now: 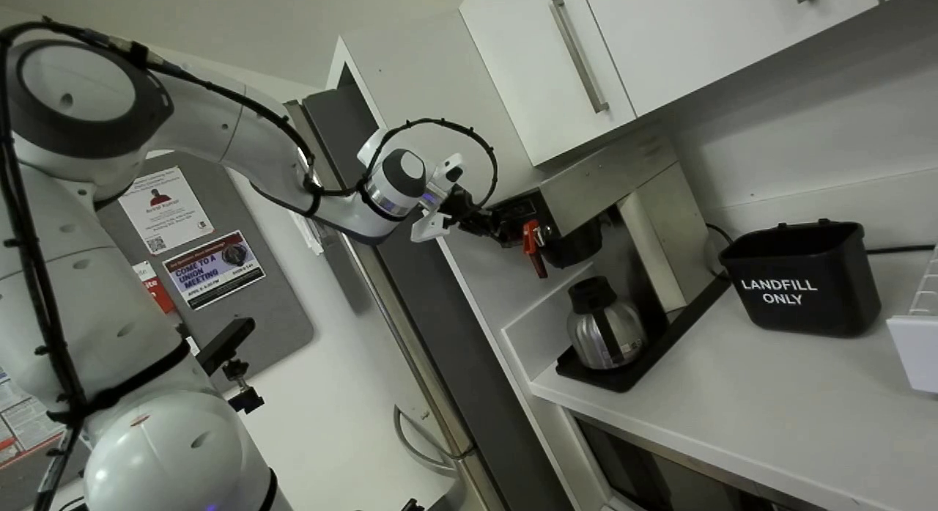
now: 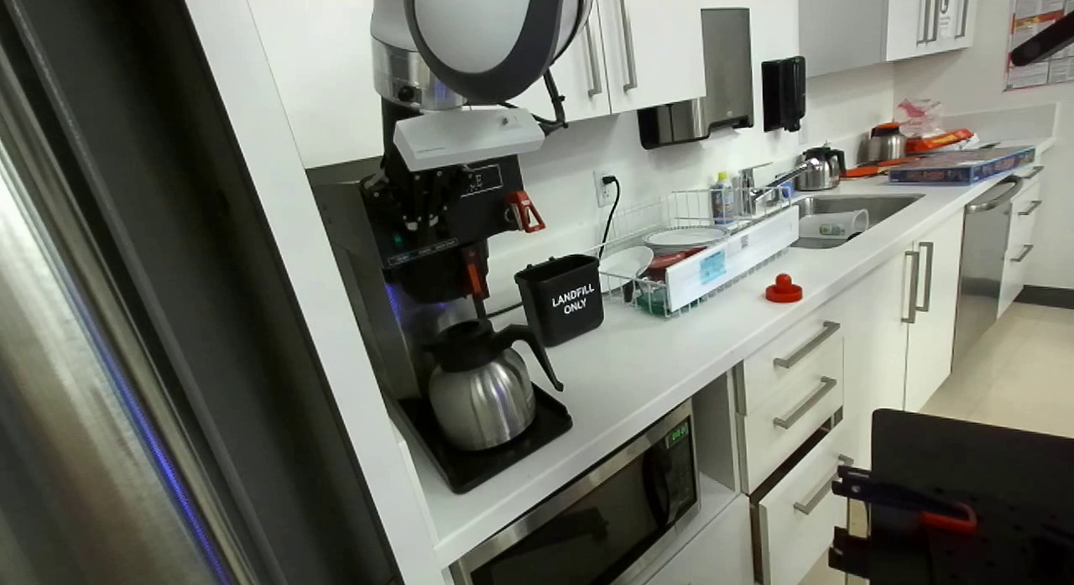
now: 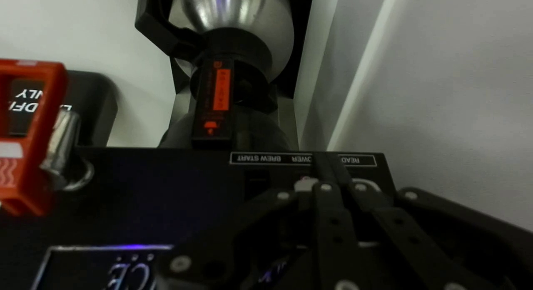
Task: Flick the switch on the machine on
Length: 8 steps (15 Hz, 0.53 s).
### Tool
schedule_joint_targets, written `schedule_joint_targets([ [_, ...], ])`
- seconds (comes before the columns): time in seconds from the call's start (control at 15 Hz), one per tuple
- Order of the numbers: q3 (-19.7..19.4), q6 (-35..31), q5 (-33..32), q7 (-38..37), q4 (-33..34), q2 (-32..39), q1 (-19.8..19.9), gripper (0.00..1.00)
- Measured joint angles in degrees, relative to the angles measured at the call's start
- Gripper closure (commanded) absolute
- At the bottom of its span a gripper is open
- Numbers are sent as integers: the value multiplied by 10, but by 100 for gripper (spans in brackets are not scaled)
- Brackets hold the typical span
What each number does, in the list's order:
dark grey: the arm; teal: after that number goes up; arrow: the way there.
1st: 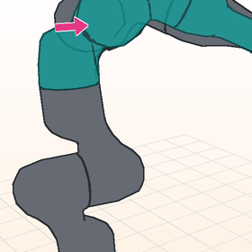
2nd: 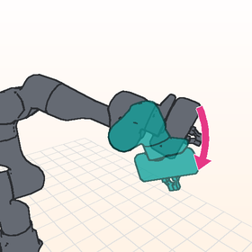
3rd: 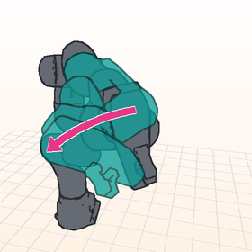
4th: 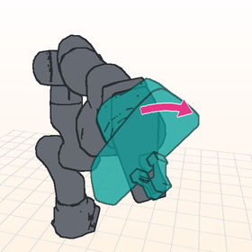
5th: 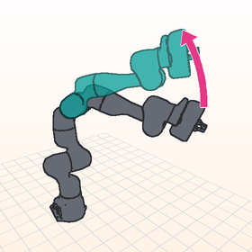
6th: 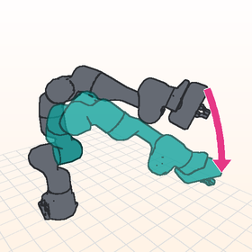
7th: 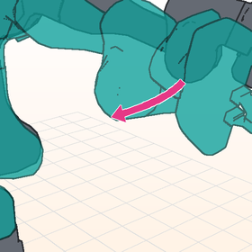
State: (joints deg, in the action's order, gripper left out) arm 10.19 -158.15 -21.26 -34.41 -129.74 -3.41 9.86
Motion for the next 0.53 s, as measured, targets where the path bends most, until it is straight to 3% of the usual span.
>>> schedule_joint_targets([
  [0.53,0,-4,-18,-38,-1,0,1,100],
])
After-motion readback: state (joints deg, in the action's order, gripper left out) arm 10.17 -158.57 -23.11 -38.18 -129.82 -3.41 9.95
